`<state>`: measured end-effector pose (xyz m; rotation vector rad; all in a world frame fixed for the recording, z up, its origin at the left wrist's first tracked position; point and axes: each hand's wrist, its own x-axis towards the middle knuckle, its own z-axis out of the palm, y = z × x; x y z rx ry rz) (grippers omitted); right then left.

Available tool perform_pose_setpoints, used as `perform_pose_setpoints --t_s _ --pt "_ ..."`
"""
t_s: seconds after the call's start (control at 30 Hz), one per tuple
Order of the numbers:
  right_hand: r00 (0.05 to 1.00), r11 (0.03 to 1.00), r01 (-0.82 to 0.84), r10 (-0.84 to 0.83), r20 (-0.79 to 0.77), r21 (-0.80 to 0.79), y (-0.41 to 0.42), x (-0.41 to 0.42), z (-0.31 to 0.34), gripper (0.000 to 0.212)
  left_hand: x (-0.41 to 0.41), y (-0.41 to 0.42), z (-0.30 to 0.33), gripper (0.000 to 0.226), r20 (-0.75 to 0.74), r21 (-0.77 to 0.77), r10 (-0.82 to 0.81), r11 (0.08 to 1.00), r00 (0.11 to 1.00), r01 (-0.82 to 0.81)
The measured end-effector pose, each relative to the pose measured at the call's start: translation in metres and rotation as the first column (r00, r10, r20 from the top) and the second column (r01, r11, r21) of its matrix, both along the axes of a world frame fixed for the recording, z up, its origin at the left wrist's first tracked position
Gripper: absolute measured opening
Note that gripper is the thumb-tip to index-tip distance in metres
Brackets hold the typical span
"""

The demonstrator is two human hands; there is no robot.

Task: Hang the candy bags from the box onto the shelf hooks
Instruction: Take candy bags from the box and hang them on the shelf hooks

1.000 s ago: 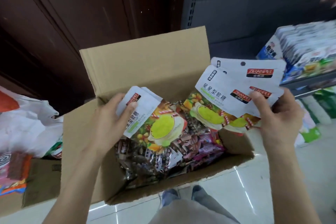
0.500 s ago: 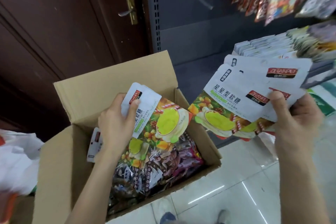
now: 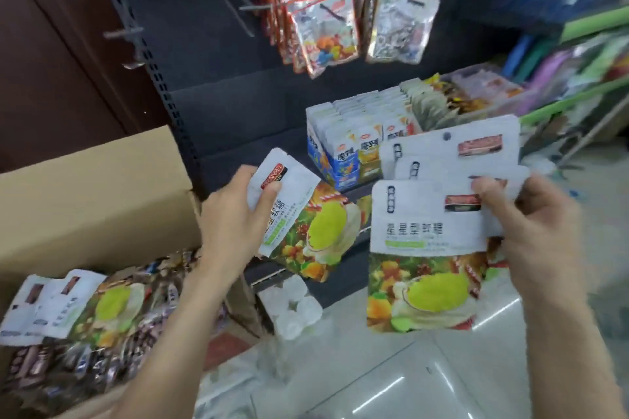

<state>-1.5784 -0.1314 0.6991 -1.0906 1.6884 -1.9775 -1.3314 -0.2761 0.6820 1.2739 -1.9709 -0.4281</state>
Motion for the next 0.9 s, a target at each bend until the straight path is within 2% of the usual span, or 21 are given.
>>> perform_pose_setpoints --t_s 0.07,0.2,0.43,0.5,0.57,0.63,0.7,0.77,0.9 --pt "0.999 0.998 -0.047 0.047 0.011 0.032 0.003 -0.017 0.001 0.002 -0.042 0.017 0.004 0.026 -0.043 0.053 -0.088 0.995 0.995 0.09" --pt "1.0 0.998 0.003 -0.001 -0.03 0.068 0.012 -0.061 -0.006 0.005 -0.112 0.043 0.012 0.019 -0.083 0.078 -0.207 0.974 0.975 0.213" --pt "0.994 0.998 0.044 -0.039 -0.106 0.045 0.003 -0.141 -0.016 0.008 -0.203 0.036 0.018 0.025 -0.131 0.064 -0.269 0.958 0.954 0.279" --pt "0.989 0.998 0.047 -0.04 -0.141 0.047 -0.01 -0.163 -0.016 0.007 -0.224 0.026 0.016 0.022 -0.183 0.066 -0.256 0.96 0.949 0.272" --pt "0.98 0.997 0.072 -0.065 -0.189 0.035 -0.029 -0.184 -0.017 0.005 -0.242 0.015 0.015 0.033 -0.247 0.051 -0.262 0.958 0.933 0.283" --pt "0.961 0.991 0.131 -0.128 -0.244 -0.004 -0.051 -0.204 -0.017 0.015 -0.259 0.004 0.014 0.035 -0.245 -0.029 -0.298 0.953 0.922 0.301" --pt "0.935 0.981 0.19 -0.194 -0.296 -0.041 -0.077 -0.223 -0.012 0.03 -0.279 -0.01 0.014 0.025 -0.197 -0.148 -0.326 0.942 0.925 0.3" --pt "0.915 0.975 0.203 -0.221 -0.336 -0.089 -0.104 -0.239 -0.003 0.022 -0.301 -0.027 0.015 0.02 -0.184 -0.201 -0.335 0.933 0.924 0.298" --pt "0.868 0.964 0.211 -0.261 -0.422 -0.161 -0.16 -0.279 0.014 0.011 -0.339 -0.063 0.021 0.026 -0.248 -0.277 -0.309 0.931 0.918 0.238"
